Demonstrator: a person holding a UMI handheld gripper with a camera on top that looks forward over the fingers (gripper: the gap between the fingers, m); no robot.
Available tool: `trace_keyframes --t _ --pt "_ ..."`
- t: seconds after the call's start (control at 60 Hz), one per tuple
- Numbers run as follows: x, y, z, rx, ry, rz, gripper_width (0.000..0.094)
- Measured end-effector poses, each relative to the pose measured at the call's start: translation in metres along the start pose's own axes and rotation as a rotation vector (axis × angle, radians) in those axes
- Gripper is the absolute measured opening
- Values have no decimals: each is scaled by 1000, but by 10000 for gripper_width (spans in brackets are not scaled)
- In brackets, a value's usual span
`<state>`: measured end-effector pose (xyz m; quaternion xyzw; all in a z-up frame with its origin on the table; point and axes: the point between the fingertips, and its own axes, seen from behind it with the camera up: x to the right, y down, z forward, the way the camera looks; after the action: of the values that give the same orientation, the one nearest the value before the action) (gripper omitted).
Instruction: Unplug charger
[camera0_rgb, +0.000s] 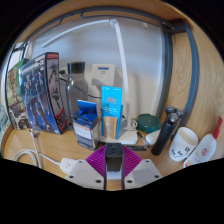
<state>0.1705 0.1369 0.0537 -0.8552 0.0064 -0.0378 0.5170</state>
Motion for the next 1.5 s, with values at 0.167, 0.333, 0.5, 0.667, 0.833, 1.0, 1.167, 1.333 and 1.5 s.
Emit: trace_keyframes --t 0.167,0.333,0.5,0.667,0.833,1.0,1.167,1.333,1.5 --pt "2 1 1 -21 5 37 85" --pt "2 3 3 -70 -27 48 65" --pt "8 -74 -23 47 -14 65 65" --pt "22 -171 -76 167 -62 30 66" --pt "91 -146 -102 66 -1 36 64" --pt "152 -28 -85 -189 55 57 63" --pt "166 67 -67 -388 48 123 65" --pt "168 84 -59 -413 43 98 133" --pt "166 81 -53 -404 38 62 261"
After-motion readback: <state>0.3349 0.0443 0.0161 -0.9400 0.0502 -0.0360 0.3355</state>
